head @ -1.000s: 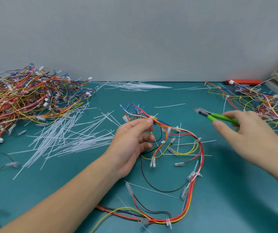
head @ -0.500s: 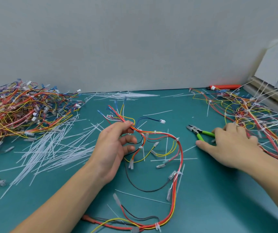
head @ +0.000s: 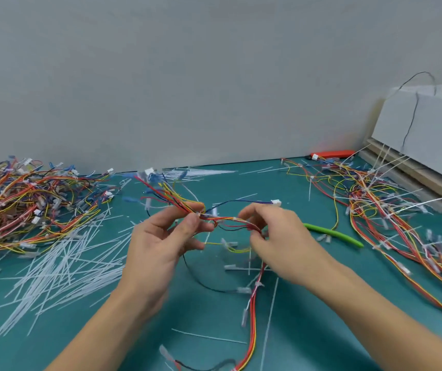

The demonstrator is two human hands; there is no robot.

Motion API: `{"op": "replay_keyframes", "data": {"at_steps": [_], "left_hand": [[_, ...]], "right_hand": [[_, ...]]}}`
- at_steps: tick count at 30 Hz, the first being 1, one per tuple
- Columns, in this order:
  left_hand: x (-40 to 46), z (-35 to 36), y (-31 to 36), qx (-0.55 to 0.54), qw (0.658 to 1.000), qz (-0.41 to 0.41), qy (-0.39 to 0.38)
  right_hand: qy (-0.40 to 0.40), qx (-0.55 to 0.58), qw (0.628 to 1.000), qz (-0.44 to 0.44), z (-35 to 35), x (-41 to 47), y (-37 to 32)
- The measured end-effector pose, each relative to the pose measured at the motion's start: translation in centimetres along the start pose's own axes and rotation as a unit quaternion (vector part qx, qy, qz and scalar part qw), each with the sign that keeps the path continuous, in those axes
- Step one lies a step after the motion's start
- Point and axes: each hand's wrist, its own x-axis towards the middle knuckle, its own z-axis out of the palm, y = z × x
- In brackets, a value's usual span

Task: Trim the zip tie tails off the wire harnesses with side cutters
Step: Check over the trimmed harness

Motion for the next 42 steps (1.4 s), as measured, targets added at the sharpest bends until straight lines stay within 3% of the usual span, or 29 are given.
{"op": "replay_keyframes", "data": {"at_steps": [3,5,7,10,15,22,26,28,30,33,35,39,42], "left_hand": [[0.0,0.3,0.8,-0.044,0.999,0.0,0.0],[0.1,0.4,1.5,-0.078,0.997,-0.002,0.007],[0.3,0.3,2.4,-0.11,0.994,-0.002,0.011],[1.0,-0.8,4.0,-0.137,0.99,0.012,0.023],[2.5,-2.9,7.1,-0.116,0.99,0.05,0.067],[4.4,-1.9,11.1,-0.078,0.993,0.082,0.041],[5.2,-0.5,12.3,-0.031,0.994,0.085,0.065],[5.2,0.3,12.1,0.019,0.994,0.063,0.092],[4.8,1.3,11.4,0.063,0.992,0.036,0.105],[3.9,3.5,9.9,0.13,0.989,0.015,0.065],[3.4,5.1,9.1,0.123,0.992,-0.008,0.035],[3.7,7.1,8.8,0.082,0.996,-0.018,0.012],[4.4,7.9,8.9,0.113,0.994,-0.006,0.009]], "right_hand": [[0.056,0.038,0.997,0.033,-0.1,-0.3,0.6],[0.046,0.118,0.989,0.07,-0.2,-0.5,0.4],[-0.034,0.249,0.959,0.132,-0.3,-0.9,-0.2],[-0.184,0.434,0.86,0.194,-1.2,-1.9,-1.3],[-0.3,0.578,0.746,0.142,-3.1,-3.4,-2.3],[-0.341,0.634,0.693,0.044,-3.7,-4.8,-3.2],[-0.323,0.623,0.712,0.041,-3.8,-5.2,-2.6],[-0.234,0.646,0.719,0.101,-3.8,-4.8,-1.9],[-0.13,0.688,0.695,0.161,-4.0,-3.8,-1.3],[-0.039,0.708,0.676,0.202,-4.0,-2.3,-1.0],[-0.021,0.678,0.699,0.227,-3.5,-1.6,-1.0],[-0.039,0.558,0.784,0.268,-2.2,-1.2,-1.1],[-0.066,0.542,0.797,0.259,-1.6,-1.2,-1.6]]}}
